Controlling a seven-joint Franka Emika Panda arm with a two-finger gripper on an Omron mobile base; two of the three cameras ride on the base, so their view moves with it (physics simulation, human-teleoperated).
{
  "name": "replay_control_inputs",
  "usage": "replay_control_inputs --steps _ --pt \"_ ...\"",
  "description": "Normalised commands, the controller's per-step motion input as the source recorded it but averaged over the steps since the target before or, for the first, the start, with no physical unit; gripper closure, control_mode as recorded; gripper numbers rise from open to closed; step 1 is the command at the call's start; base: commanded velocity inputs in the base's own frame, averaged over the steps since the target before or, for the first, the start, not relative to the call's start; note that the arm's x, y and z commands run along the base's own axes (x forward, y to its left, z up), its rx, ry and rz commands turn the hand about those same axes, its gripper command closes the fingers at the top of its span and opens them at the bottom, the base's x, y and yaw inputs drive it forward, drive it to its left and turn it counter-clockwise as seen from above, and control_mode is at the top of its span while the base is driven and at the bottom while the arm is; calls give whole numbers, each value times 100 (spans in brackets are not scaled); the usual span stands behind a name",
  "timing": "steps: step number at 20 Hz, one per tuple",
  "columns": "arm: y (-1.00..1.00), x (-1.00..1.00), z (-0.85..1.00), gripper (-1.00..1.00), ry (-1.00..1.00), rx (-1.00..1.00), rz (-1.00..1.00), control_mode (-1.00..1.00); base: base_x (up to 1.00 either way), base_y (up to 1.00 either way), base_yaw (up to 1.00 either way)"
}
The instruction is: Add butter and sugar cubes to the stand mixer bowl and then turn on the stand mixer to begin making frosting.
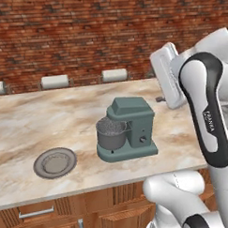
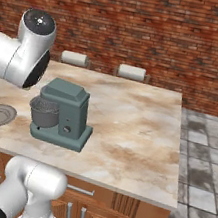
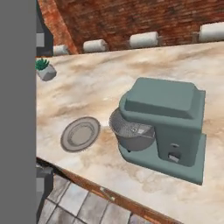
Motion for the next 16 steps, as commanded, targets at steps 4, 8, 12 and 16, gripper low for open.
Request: replay_control_inputs --steps 4,8,12,16 --pt "0 -46 3 -100 0 -48 10 -100 0 0 0" --pt "0 -27 -2 -100 2 -51 16 -100 0 0 0" --pt "0 -25 -26 -100 5 -54 32 -100 0 0 0" --pt "-1 -12 -26 -100 15 -50 44 -100 0 0 0"
